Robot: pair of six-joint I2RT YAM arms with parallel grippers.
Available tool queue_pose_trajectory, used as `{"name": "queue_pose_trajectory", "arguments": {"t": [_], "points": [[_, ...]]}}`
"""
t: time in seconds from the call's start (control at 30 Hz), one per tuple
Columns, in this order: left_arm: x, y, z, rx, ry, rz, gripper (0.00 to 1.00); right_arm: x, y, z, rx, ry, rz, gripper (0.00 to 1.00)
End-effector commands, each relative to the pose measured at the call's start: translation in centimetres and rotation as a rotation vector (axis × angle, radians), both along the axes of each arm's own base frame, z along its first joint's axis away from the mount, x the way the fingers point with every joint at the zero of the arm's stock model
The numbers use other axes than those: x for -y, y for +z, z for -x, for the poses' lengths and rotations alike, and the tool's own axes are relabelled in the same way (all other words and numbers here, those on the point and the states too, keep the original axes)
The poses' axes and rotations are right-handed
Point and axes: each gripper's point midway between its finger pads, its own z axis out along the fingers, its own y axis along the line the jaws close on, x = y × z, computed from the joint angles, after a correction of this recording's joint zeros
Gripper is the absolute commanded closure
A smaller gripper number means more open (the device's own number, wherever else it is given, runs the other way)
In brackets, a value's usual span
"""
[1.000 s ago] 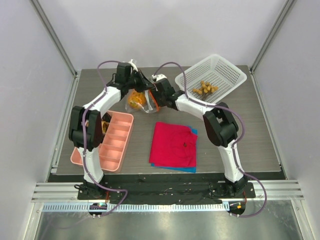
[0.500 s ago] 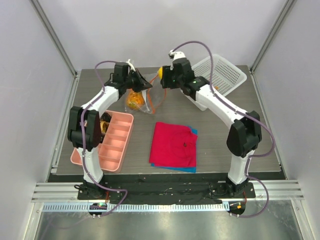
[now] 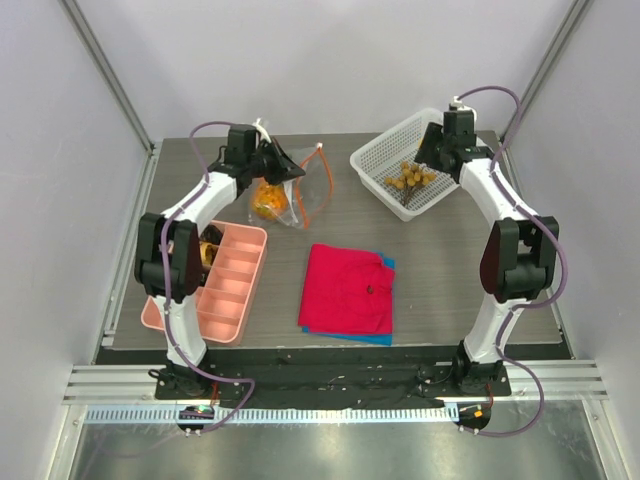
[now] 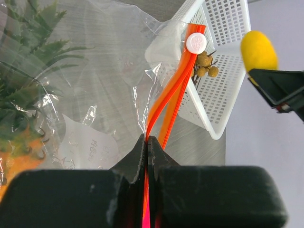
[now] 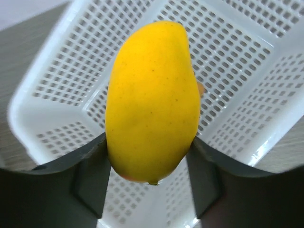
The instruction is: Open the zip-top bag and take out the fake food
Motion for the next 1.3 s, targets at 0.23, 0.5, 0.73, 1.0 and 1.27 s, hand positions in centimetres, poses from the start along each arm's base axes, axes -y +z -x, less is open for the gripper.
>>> {"name": "queue_pose_trajectory", "arguments": {"t": [0.23,0.5,0.73,1.0,1.27], "points": [[-0.3,5.8,0.6,0.127,-0.032,0.007,1.0,0.4,0.9,0.5,-0.003,-0.071,0.031,0.01],[-0.1,6.5,0.7,0.141,-0.043,0.023,1.0,-16.8,8.1,4.4,0.209,0.225,-0.3,0.13],[-0.4,7.2,0.9,0.163,-0.03,0.025,1.0,-25.9,8.1,5.6,0.22,0.356,-0.519,0.53],[-0.6,7.8,1.1,0.165,-0.016,0.042,1.0,-30.6,3.7,5.0,0.127,0.387,-0.564,0.67],[-0.4,7.2,1.1,0.142,-0.019,0.056,1.0,-32.3,1.3,5.3,0.09,0.408,-0.525,0.68]]}}
